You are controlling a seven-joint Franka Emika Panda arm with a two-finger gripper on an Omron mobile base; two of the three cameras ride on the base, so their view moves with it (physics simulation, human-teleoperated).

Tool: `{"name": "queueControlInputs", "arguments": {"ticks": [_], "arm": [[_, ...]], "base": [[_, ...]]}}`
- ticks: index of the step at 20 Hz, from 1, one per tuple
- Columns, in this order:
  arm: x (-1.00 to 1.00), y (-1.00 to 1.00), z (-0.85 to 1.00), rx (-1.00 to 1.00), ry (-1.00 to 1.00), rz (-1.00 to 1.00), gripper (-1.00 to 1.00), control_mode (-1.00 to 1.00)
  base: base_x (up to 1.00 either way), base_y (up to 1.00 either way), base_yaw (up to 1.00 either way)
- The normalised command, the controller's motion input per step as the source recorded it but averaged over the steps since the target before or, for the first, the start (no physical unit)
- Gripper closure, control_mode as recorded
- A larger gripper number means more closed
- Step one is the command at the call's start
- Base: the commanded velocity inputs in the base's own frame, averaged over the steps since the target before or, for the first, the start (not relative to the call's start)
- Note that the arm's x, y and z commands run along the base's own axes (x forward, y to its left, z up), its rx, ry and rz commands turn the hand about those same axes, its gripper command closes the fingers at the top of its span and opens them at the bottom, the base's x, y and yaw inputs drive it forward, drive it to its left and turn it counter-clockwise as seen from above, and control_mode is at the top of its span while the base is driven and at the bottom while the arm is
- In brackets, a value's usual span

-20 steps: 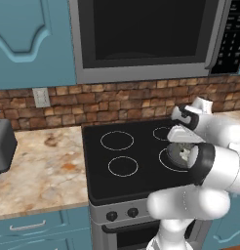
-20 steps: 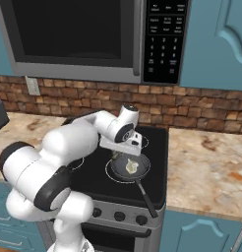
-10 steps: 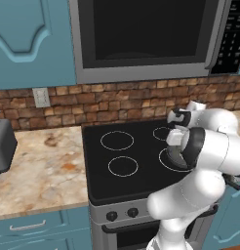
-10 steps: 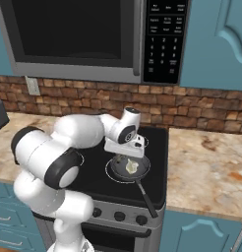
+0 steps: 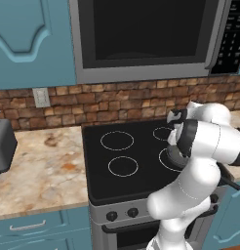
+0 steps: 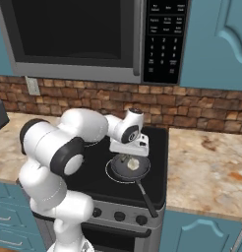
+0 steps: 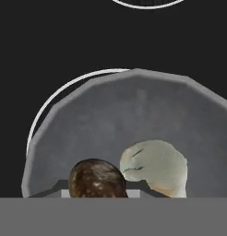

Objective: Put the garlic and mushroom in the pan. Then turn on the front right burner and set the heat to medium.

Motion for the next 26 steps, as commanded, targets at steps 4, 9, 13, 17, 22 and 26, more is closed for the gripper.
{"name": "queueControlInputs", "arguments": {"ticks": [4,9,13,17,22,26], "arm": [[0.06,0.0,-0.01,0.0,0.0,0.02,-1.0,-1.0],[-0.22,0.0,0.0,0.0,-0.02,0.0,-1.0,-1.0],[-0.49,0.02,0.1,0.0,-0.07,0.01,-1.0,-1.0],[-0.48,0.13,0.37,0.0,-0.06,0.04,-1.0,-1.0],[-0.5,0.54,0.55,0.0,-0.1,0.04,-1.0,-1.0],[-0.46,0.75,0.54,0.0,-0.08,0.03,-1.0,-1.0]], "base": [[0.0,0.0,0.0],[0.0,0.0,0.0],[0.0,0.0,0.0],[0.0,0.0,0.0],[0.0,0.0,0.0],[0.0,0.0,0.0]]}}
